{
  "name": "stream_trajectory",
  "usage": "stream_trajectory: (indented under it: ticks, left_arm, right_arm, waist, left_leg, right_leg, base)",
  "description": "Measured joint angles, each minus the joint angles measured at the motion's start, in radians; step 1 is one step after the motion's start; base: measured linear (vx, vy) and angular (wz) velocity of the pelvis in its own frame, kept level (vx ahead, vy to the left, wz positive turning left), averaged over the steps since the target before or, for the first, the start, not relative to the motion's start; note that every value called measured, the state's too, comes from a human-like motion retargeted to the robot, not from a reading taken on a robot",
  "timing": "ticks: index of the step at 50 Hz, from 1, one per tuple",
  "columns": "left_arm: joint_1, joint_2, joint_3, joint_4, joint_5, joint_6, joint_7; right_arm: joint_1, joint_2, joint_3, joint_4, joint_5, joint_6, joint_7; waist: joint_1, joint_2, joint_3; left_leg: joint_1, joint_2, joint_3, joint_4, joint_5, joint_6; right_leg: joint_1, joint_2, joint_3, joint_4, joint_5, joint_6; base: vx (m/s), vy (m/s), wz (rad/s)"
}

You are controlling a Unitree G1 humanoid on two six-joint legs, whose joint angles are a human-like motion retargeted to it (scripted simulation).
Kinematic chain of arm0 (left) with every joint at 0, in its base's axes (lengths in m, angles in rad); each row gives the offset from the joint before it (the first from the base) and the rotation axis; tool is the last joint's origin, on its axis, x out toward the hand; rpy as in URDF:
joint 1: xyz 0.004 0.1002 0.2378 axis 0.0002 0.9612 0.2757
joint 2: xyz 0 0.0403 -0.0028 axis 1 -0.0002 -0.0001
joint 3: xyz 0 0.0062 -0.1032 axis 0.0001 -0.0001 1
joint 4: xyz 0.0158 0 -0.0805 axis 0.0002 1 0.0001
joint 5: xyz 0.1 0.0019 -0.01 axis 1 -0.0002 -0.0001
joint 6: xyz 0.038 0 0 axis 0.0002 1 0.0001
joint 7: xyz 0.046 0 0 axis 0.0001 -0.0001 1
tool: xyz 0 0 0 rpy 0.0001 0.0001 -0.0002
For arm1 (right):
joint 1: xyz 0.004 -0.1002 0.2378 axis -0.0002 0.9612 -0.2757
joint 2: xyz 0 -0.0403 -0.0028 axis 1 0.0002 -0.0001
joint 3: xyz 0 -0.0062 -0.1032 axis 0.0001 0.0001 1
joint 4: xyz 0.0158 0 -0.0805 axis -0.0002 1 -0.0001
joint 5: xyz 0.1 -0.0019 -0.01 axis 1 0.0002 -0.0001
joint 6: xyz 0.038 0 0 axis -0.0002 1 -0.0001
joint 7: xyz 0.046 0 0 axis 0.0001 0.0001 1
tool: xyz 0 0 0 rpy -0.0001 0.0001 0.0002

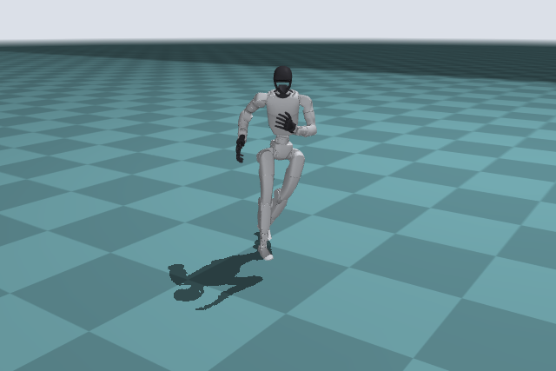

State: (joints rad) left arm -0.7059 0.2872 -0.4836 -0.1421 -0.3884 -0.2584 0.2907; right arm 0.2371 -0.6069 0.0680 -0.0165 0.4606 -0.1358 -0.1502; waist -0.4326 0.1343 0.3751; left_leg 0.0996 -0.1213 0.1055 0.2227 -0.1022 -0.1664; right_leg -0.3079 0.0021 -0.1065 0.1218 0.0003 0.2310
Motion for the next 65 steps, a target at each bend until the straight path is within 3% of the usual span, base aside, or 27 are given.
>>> stream_trajectory:
  ticks: [3,5,7,8,10,12,13,16,20,24,27,30,32,33,36,38,41,43,45,47,48,50,53,55,58,60,65]
  left_arm:
    - [0.098,0.033,0.005,-0.037,-0.003,0.033,-0.048]
    - [0.173,0.074,0.023,-0.068,0.018,0.058,-0.065]
    - [0.257,0.088,0.058,-0.077,0.035,0.074,-0.057]
    - [0.314,0.083,0.076,-0.075,0.050,0.071,-0.053]
    - [0.470,0.054,0.122,-0.092,0.022,0.055,-0.018]
    - [0.639,0.047,0.196,-0.144,-0.035,0.034,-0.032]
    - [0.729,0.052,0.241,-0.189,-0.077,0.028,-0.043]
    - [0.928,0.109,0.336,-0.302,-0.191,0.022,-0.096]
    - [1.076,0.168,0.418,-0.384,-0.361,0.005,-0.108]
    - [1.169,0.150,0.500,-0.421,-0.302,0.009,-0.132]
    - [1.089,0.105,0.437,-0.423,-0.276,0.010,-0.051]
    - [0.780,0.126,0.298,-0.264,-0.097,0.067,0.092]
    - [0.578,0.136,0.208,-0.208,-0.071,0.085,0.018]
    - [0.488,0.131,0.176,-0.193,-0.050,0.091,0.011]
    - [0.279,0.091,0.136,-0.231,0.031,0.067,-0.002]
    - [0.176,0.054,0.130,-0.261,0.106,0.049,0.005]
    - [0.069,-0.009,0.107,-0.275,0.110,0.020,0.031]
    - [0.038,-0.041,0.083,-0.269,0.069,0.005,0.033]
    - [0.042,-0.053,0.063,-0.260,0.044,0.007,0.019]
    - [0.083,-0.047,0.072,-0.253,0.052,0.026,-0.008]
    - [0.114,-0.035,0.090,-0.247,0.065,0.038,-0.022]
    - [0.188,-0.015,0.144,-0.217,0.090,0.063,-0.040]
    - [0.380,-0.057,0.209,-0.179,0.043,0.067,-0.015]
    - [0.571,-0.082,0.244,-0.215,-0.042,0.048,-0.022]
    - [0.848,-0.023,0.311,-0.320,-0.138,0.024,-0.078]
    - [0.975,0.046,0.360,-0.357,-0.212,0.020,-0.122]
    - [1.160,0.091,0.518,-0.352,-0.299,-0.002,-0.135]
  right_arm:
    - [0.030,-0.011,0.015,-0.087,-0.072,0.034,0.043]
    - [0.026,-0.001,0.031,-0.136,-0.123,0.047,0.065]
    - [-0.059,0.001,0.087,-0.140,-0.169,0.033,0.037]
    - [-0.115,0.003,0.122,-0.134,-0.196,0.011,0.003]
    - [-0.231,0.014,0.200,-0.139,-0.282,-0.005,-0.068]
    - [-0.358,0.045,0.240,-0.187,-0.341,-0.016,-0.116]
    - [-0.409,0.071,0.256,-0.229,-0.359,-0.015,-0.117]
    - [-0.518,0.151,0.263,-0.369,-0.369,-0.028,-0.099]
    - [-0.577,0.206,0.284,-0.518,-0.355,-0.047,-0.089]
    - [-0.570,0.199,0.350,-0.607,-0.273,-0.042,0.017]
    - [-0.522,0.187,0.381,-0.609,-0.206,-0.003,0.098]
    - [-0.451,0.192,0.364,-0.491,-0.275,0.016,0.013]
    - [-0.349,0.211,0.346,-0.417,-0.311,0.018,-0.022]
    - [-0.290,0.215,0.330,-0.407,-0.304,0.011,-0.024]
    - [-0.115,0.148,0.254,-0.502,-0.182,-0.036,0.053]
    - [-0.023,0.062,0.198,-0.589,-0.078,-0.059,0.108]
    - [0.057,-0.046,0.135,-0.645,0.039,-0.070,0.140]
    - [0.081,-0.084,0.108,-0.641,0.066,-0.062,0.144]
    - [0.085,-0.091,0.095,-0.619,0.039,-0.037,0.149]
    - [0.069,-0.073,0.105,-0.583,-0.034,-0.004,0.160]
    - [0.050,-0.057,0.121,-0.558,-0.070,0.009,0.166]
    - [-0.038,-0.018,0.179,-0.469,-0.122,0.023,0.166]
    - [-0.247,0.042,0.294,-0.316,-0.201,0.020,0.100]
    - [-0.379,0.089,0.358,-0.287,-0.280,0.012,0.048]
    - [-0.531,0.179,0.390,-0.367,-0.336,0.009,0.051]
    - [-0.630,0.245,0.399,-0.410,-0.387,-0.016,0.019]
    - [-0.757,0.377,0.476,-0.452,-0.430,-0.030,-0.024]
  waist:
    - [0.032,-0.033,-0.041]
    - [0.073,-0.058,-0.045]
    - [0.117,-0.027,-0.021]
    - [0.135,-0.018,-0.016]
    - [0.160,-0.010,-0.005]
    - [0.206,-0.034,-0.002]
    - [0.239,-0.036,-0.007]
    - [0.400,-0.080,-0.059]
    - [0.601,-0.141,-0.144]
    - [0.648,-0.109,-0.152]
    - [0.581,-0.083,-0.098]
    - [0.518,-0.136,-0.032]
    - [0.496,-0.159,-0.009]
    - [0.483,-0.161,-0.003]
    - [0.397,-0.140,-0.032]
    - [0.316,-0.102,-0.076]
    - [0.207,-0.068,-0.133]
    - [0.157,-0.086,-0.155]
    - [0.162,-0.115,-0.163]
    - [0.177,-0.148,-0.157]
    - [0.194,-0.159,-0.144]
    - [0.223,-0.150,-0.087]
    - [0.252,-0.102,-0.011]
    - [0.287,-0.086,-0.002]
    - [0.409,-0.090,-0.010]
    - [0.523,-0.120,-0.040]
    - [0.702,-0.135,-0.088]
  left_leg:
    - [0.080,-0.063,-0.040,0.073,0.100,0.012]
    - [0.047,-0.091,-0.047,0.277,0.144,0.012]
    - [-0.075,-0.051,-0.030,0.582,0.148,-0.016]
    - [-0.143,-0.022,-0.007,0.727,0.126,-0.035]
    - [-0.234,0.050,0.037,0.925,0.053,0.029]
    - [-0.288,0.110,0.073,1.003,-0.014,0.067]
    - [-0.317,0.135,0.074,1.004,-0.037,0.089]
    - [-0.378,0.149,0.074,0.838,-0.096,0.100]
    - [-0.366,0.152,0.060,0.315,-0.074,0.070]
    - [-0.256,0.193,0.017,-0.110,0.010,0.020]
    - [-0.207,0.162,-0.034,-0.056,0.022,0.061]
    - [-0.274,0.075,-0.063,0.230,-0.147,0.183]
    - [-0.265,0.059,-0.062,0.316,-0.224,0.179]
    - [-0.240,0.056,-0.058,0.319,-0.240,0.168]
    - [-0.152,0.068,-0.051,0.235,-0.222,0.109]
    - [-0.100,0.091,-0.047,0.148,-0.170,0.067]
    - [-0.012,0.087,-0.050,0.021,-0.068,0.029]
    - [0.067,0.048,-0.066,-0.041,0.000,0.018]
    - [0.138,0.027,-0.061,-0.048,0.054,-0.002]
    - [0.169,-0.023,-0.069,0.026,0.111,-0.007]
    - [0.164,-0.037,-0.065,0.108,0.129,-0.023]
    - [0.109,-0.038,-0.065,0.362,0.157,-0.075]
    - [-0.062,0.006,-0.033,0.744,0.136,-0.086]
    - [-0.181,0.090,0.035,0.904,0.055,-0.022]
    - [-0.279,0.179,0.113,0.886,-0.044,0.072]
    - [-0.323,0.194,0.155,0.748,-0.103,0.083]
    - [-0.277,0.196,0.141,0.064,-0.024,0.027]
  right_leg:
    - [0.088,0.028,0.027,-0.086,0.073,0.022]
    - [0.145,0.024,0.098,-0.051,0.065,-0.098]
    - [0.117,0.046,0.116,0.146,-0.102,-0.224]
    - [0.075,0.050,0.118,0.290,-0.179,-0.228]
    - [0.084,0.043,0.116,0.416,-0.264,-0.225]
    - [0.141,0.018,0.126,0.454,-0.305,-0.166]
    - [0.189,0.021,0.141,0.411,-0.295,-0.172]
    - [0.293,-0.011,0.211,0.286,-0.214,-0.109]
    - [0.383,-0.059,0.299,0.145,-0.040,-0.020]
    - [0.457,-0.025,0.337,0.188,0.071,-0.024]
    - [0.419,-0.002,0.324,0.496,0.057,-0.115]
    - [0.245,-0.007,0.321,0.945,0.043,-0.178]
    - [0.145,-0.015,0.295,1.109,-0.045,-0.183]
    - [0.099,-0.020,0.280,1.151,-0.089,-0.230]
    - [0.003,-0.049,0.181,1.068,-0.169,-0.282]
    - [-0.016,-0.052,0.081,0.861,-0.185,-0.268]
    - [0.052,-0.037,-0.061,0.374,-0.094,-0.146]
    - [0.120,-0.030,-0.116,0.093,-0.030,-0.025]
    - [0.172,0.011,-0.115,-0.055,0.011,0.031]
    - [0.235,-0.016,-0.105,-0.075,0.036,0.014]
    - [0.269,-0.023,-0.084,-0.063,0.010,-0.034]
    - [0.313,-0.010,-0.025,0.027,-0.098,-0.165]
    - [0.261,0.005,0.041,0.307,-0.270,-0.240]
    - [0.242,0.012,0.084,0.401,-0.320,-0.207]
    - [0.302,0.012,0.179,0.343,-0.290,-0.149]
    - [0.316,-0.012,0.246,0.305,-0.243,-0.068]
    - [0.411,-0.024,0.385,0.152,-0.064,-0.037]
  base:
    - [1.03,-0.01,0.20]
    - [0.95,0.00,-0.22]
    - [0.87,0.08,-0.45]
    - [0.86,0.12,-0.30]
    - [0.88,0.10,-0.09]
    - [0.92,0.05,-0.26]
    - [0.89,0.04,-0.61]
    - [0.88,0.08,-0.91]
    - [0.87,0.18,-0.80]
    - [0.87,0.32,-0.35]
    - [0.78,0.35,0.67]
    - [0.70,0.20,1.00]
    - [0.74,0.11,0.40]
    - [0.76,0.13,0.10]
    - [0.78,0.14,0.06]
    - [0.81,0.10,0.11]
    - [0.86,0.03,-0.01]
    - [0.93,-0.07,-0.34]
    - [0.93,-0.17,-1.12]
    - [0.90,0.00,-1.36]
    - [0.86,0.02,-1.57]
    - [0.81,0.07,-1.64]
    - [0.75,0.15,-1.40]
    - [0.76,0.08,-1.36]
    - [0.78,0.07,-1.68]
    - [0.77,0.11,-1.88]
    - [0.78,0.24,-1.44]
